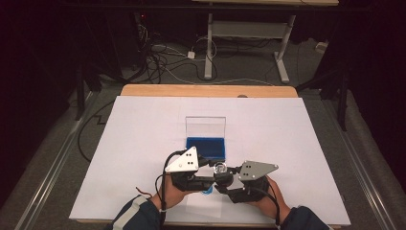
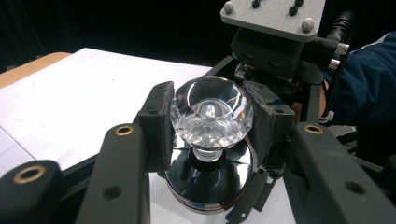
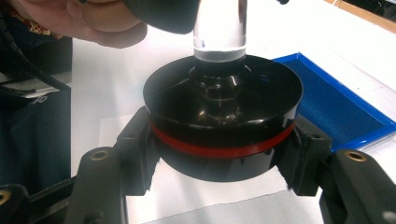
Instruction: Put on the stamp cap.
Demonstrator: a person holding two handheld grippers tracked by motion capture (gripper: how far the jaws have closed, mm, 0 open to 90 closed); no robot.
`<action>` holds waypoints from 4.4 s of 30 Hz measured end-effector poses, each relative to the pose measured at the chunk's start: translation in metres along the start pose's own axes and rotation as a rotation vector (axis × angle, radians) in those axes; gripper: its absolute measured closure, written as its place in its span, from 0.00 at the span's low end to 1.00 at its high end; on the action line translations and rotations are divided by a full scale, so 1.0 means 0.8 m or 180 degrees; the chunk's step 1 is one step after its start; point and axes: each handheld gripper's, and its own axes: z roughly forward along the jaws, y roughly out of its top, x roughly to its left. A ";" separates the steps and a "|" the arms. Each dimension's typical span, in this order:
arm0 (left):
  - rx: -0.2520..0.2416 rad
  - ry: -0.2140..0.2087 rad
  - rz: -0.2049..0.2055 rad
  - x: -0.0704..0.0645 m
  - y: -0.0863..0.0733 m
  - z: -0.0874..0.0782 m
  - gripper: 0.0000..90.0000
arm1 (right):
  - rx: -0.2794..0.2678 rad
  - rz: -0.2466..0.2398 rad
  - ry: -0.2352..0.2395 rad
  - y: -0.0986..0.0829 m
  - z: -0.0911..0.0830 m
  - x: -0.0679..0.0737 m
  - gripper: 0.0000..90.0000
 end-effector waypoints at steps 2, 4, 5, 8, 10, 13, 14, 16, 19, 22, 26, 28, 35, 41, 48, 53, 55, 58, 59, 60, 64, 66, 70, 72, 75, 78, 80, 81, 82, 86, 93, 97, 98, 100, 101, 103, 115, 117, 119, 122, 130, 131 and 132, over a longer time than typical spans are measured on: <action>-0.0009 -0.0008 -0.0024 0.001 -0.001 -0.001 0.60 | -0.0013 0.0005 -0.0001 -0.001 -0.001 0.000 0.44; 0.0003 -0.0008 -0.0022 0.001 -0.001 0.000 0.60 | -0.0003 -0.0005 -0.0007 -0.001 -0.001 0.000 0.43; 0.0009 -0.0005 -0.0014 0.001 0.000 0.000 0.60 | 0.0000 -0.0013 -0.0008 -0.001 -0.001 0.000 0.44; 0.0023 -0.0020 0.0002 -0.001 0.000 0.001 0.60 | 0.0018 -0.0030 0.0012 0.000 -0.001 0.001 0.44; 0.0059 -0.0016 0.0042 -0.002 0.001 0.003 0.60 | 0.0033 -0.0029 0.0026 0.000 0.001 0.001 0.44; 0.0088 -0.0004 0.0062 -0.005 0.001 0.005 0.60 | 0.0076 -0.0036 0.0033 -0.001 0.002 0.002 0.44; 0.0096 -0.0002 0.0064 -0.005 0.001 0.005 0.60 | 0.0074 -0.0028 0.0047 -0.001 0.002 0.002 0.44; 0.0101 -0.0010 0.0058 -0.005 0.000 0.005 0.60 | 0.0094 -0.0033 0.0045 -0.001 0.002 0.002 0.44; 0.0113 -0.0008 0.0063 -0.005 0.000 0.007 0.60 | 0.0096 -0.0020 0.0063 -0.002 0.003 0.002 0.44; 0.0139 -0.0016 0.0085 -0.006 -0.001 0.008 0.60 | 0.0132 -0.0011 0.0073 -0.002 0.004 0.003 0.44; 0.0134 -0.0024 0.0061 -0.005 -0.002 0.008 0.60 | 0.0150 -0.0017 0.0067 -0.003 0.004 0.003 0.44; 0.0144 -0.0039 0.0058 -0.005 -0.002 0.008 0.60 | 0.0156 -0.0015 0.0060 -0.003 0.004 0.003 0.44; 0.0146 -0.0053 0.0077 -0.006 -0.002 0.010 0.60 | 0.0188 -0.0051 0.0073 -0.003 0.003 0.002 0.44; 0.0171 -0.0084 0.0045 -0.003 -0.003 0.010 0.60 | 0.0199 -0.0075 0.0067 -0.003 0.004 0.001 0.44; 0.0168 -0.0058 0.0064 -0.004 -0.001 0.009 0.60 | 0.0183 -0.0088 0.0056 -0.003 0.003 0.001 0.44; 0.0242 -0.0030 0.0134 -0.007 0.000 0.011 0.60 | 0.0202 -0.0078 0.0118 -0.003 0.004 0.001 0.44; 0.0257 -0.0027 0.0150 -0.007 0.001 0.011 0.60 | 0.0210 -0.0068 0.0119 -0.004 0.005 0.001 0.44; 0.0251 -0.0023 0.0139 -0.007 0.001 0.012 0.60 | 0.0222 -0.0041 0.0132 -0.004 0.005 0.001 0.43; 0.0262 -0.0019 0.0146 -0.007 0.001 0.012 0.60 | 0.0231 -0.0040 0.0123 -0.004 0.005 0.001 0.43; 0.0257 -0.0016 0.0138 -0.007 0.001 0.012 0.60 | 0.0224 -0.0054 0.0133 -0.004 0.006 0.001 0.43; 0.0248 0.0000 0.0129 -0.007 0.002 0.011 0.60 | 0.0192 0.0003 0.0111 -0.004 0.006 0.001 0.43; 0.0254 0.0010 0.0131 -0.007 0.002 0.010 0.60 | 0.0186 -0.0012 0.0104 -0.004 0.006 0.001 0.43; 0.0249 0.0051 0.0122 -0.005 0.003 0.008 0.60 | 0.0176 0.0030 0.0080 -0.004 0.006 -0.002 0.36; 0.0227 0.0069 0.0111 -0.004 0.004 0.006 0.60 | 0.0148 0.0039 0.0087 -0.004 0.005 -0.002 0.33; 0.0243 0.0091 0.0111 -0.004 0.004 0.006 0.60 | 0.0184 0.0035 0.0064 -0.004 0.007 -0.001 0.29; 0.0239 0.0130 0.0102 -0.002 0.006 0.003 0.60 | 0.0219 0.0032 0.0050 -0.005 0.007 -0.003 0.28; 0.0227 0.0152 0.0093 -0.001 0.007 -0.001 0.60 | 0.0234 0.0052 0.0039 -0.007 0.006 -0.005 0.27; 0.0234 0.0165 0.0095 0.000 0.008 -0.002 0.60 | 0.0244 0.0045 0.0024 -0.008 0.005 -0.006 0.26; 0.0219 0.0165 0.0084 0.001 0.008 -0.004 0.60 | 0.0247 0.0045 0.0009 -0.009 0.004 -0.006 0.26; 0.0212 0.0244 0.0067 0.006 0.009 -0.013 0.60 | 0.0270 0.0003 -0.0064 -0.012 -0.003 -0.008 0.26; 0.0196 0.0310 0.0067 0.012 0.011 -0.026 0.60 | 0.0179 -0.0202 -0.0260 -0.013 -0.023 -0.010 0.24; 0.0183 0.0357 0.0067 0.015 0.012 -0.033 0.60 | 0.0103 -0.0285 -0.0373 -0.013 -0.035 -0.009 0.24; 0.0188 0.0362 0.0077 0.016 0.011 -0.035 0.60 | 0.0085 -0.0308 -0.0411 -0.013 -0.038 -0.009 0.24; 0.0196 0.0382 0.0075 0.017 0.011 -0.038 0.60 | 0.0059 -0.0344 -0.0501 -0.013 -0.044 -0.009 0.24; 0.0199 0.0389 0.0074 0.017 0.010 -0.039 0.60 | 0.0033 -0.0342 -0.0529 -0.013 -0.047 -0.010 0.24; 0.0207 0.0415 0.0076 0.019 0.010 -0.042 0.60 | 0.0016 -0.0316 -0.0572 -0.014 -0.053 -0.013 0.24; 0.0269 0.0464 0.0105 0.027 0.006 -0.046 0.60 | -0.0068 -0.0185 -0.0835 -0.027 -0.083 -0.029 0.24; 0.0281 0.0480 0.0113 0.028 0.006 -0.048 0.60 | -0.0081 -0.0182 -0.0858 -0.029 -0.087 -0.030 0.24; 0.0298 0.0508 0.0137 0.028 0.006 -0.049 0.60 | -0.0103 -0.0179 -0.0884 -0.031 -0.090 -0.030 0.24; 0.0312 0.0520 0.0140 0.029 0.007 -0.052 0.60 | -0.0108 -0.0169 -0.0906 -0.033 -0.094 -0.029 0.24; 0.0372 0.0578 0.0150 0.033 0.007 -0.058 0.60 | -0.0109 -0.0124 -0.0969 -0.037 -0.101 -0.031 0.23; 0.0378 0.0589 0.0155 0.034 0.006 -0.059 0.60 | -0.0116 -0.0119 -0.0971 -0.038 -0.101 -0.031 0.23; 0.0379 0.0601 0.0160 0.034 0.006 -0.060 0.60 | -0.0115 -0.0120 -0.0973 -0.038 -0.102 -0.031 0.23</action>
